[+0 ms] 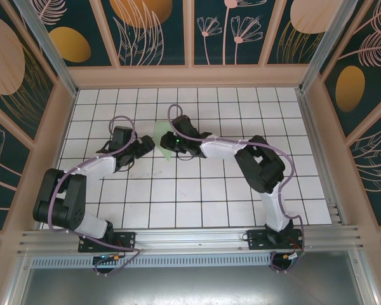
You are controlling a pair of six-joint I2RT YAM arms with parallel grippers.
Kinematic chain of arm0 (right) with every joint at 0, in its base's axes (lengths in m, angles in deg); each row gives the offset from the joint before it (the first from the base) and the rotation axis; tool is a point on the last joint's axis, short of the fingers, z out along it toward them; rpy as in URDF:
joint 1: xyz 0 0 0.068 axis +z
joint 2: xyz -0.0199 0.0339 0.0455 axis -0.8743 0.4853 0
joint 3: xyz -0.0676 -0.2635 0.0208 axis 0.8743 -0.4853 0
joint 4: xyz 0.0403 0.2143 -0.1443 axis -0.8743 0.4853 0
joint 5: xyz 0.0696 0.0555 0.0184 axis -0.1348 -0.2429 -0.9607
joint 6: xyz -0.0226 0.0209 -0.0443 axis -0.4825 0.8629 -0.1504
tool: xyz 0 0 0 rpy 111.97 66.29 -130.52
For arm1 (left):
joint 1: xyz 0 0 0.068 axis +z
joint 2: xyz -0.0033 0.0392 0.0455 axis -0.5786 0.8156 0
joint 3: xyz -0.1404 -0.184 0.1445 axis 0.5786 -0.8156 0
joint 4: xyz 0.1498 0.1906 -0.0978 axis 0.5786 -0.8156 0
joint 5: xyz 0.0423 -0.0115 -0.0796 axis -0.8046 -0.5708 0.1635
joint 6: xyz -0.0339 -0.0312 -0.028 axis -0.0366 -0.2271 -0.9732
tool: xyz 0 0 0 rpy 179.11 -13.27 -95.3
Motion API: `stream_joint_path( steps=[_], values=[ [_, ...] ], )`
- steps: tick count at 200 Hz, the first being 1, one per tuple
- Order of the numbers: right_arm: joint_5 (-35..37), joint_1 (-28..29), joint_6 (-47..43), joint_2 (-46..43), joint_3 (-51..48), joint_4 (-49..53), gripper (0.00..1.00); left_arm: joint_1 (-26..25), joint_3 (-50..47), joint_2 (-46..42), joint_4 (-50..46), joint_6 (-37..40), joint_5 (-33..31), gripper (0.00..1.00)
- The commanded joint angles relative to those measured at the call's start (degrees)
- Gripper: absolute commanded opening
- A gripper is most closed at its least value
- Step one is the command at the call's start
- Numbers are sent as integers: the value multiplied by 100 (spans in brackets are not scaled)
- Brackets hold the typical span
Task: Fold a paper plane with a square sheet of paper (pick it up from the middle)
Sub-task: Turn over the paper at the center of the table, then move the paper to the center of the table.
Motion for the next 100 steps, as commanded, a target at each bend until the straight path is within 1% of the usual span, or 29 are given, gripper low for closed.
stream_joint_path(
  steps=[1, 47, 62, 78, 100],
  values=[
    [195, 3, 73, 337, 472, 536, 22, 76, -65, -209, 378, -190, 184, 98],
    [496, -25, -332, 845, 1251, 1467, 22, 92, -39, -202, 342, -120, 224, 98],
    [463, -50, -559, 952, 1374, 1694, 23, 96, -30, -201, 342, -107, 237, 98],
    [326, -86, -906, 1035, 1398, 1942, 23, 93, -7, -180, 342, -74, 265, 98],
    [113, -107, -1709, 985, 1212, 2107, 23, 93, 5, -167, 350, -53, 302, 99]
  ],
)
